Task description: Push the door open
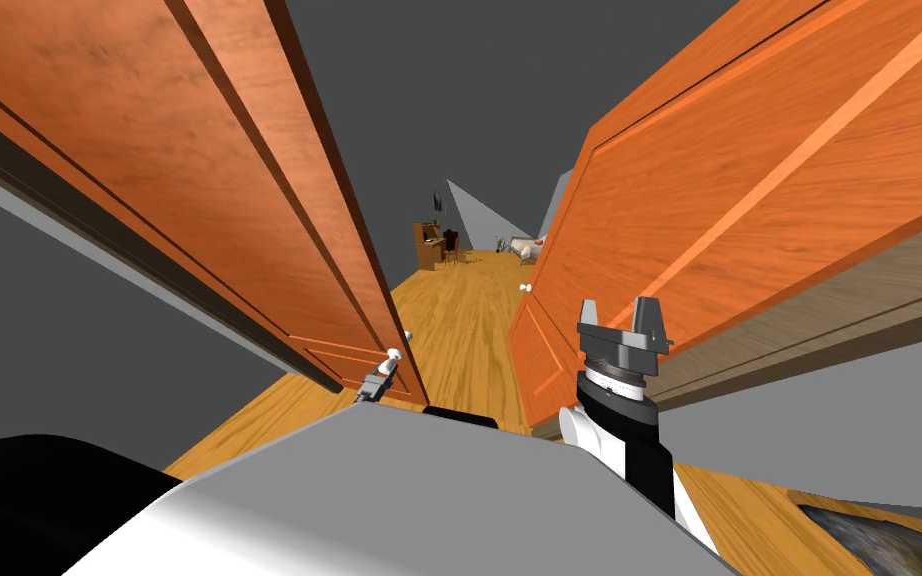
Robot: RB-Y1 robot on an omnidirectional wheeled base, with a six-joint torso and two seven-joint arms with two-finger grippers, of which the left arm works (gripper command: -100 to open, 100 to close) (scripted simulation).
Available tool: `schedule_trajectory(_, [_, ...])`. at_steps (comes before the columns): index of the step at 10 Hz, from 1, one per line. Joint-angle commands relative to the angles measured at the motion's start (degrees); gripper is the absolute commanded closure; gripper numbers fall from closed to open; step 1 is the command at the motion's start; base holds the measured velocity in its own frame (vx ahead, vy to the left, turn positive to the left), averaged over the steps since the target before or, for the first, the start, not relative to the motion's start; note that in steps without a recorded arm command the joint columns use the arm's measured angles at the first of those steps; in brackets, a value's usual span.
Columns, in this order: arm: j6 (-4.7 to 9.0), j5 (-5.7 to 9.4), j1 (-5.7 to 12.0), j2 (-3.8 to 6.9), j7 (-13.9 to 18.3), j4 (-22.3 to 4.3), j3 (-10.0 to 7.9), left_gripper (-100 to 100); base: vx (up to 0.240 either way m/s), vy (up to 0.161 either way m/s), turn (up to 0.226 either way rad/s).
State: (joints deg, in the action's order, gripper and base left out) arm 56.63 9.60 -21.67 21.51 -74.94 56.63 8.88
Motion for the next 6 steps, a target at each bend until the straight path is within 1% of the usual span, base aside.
schedule_trajectory(1, [-0.03, 0.25, 0.21, -0.12, 1.68, -0.04, -0.19, 100, 0.018, 0.001, -0.008])
schedule_trajectory(2, [-0.13, 0.53, 0.45, -0.30, 3.59, -0.17, -0.38, 100, 0.016, 0.002, -0.002])
schedule_trajectory(6, [-0.40, 1.35, 1.19, -0.82, 9.12, -0.57, -0.93, 100, 0.018, 0.001, -0.006])
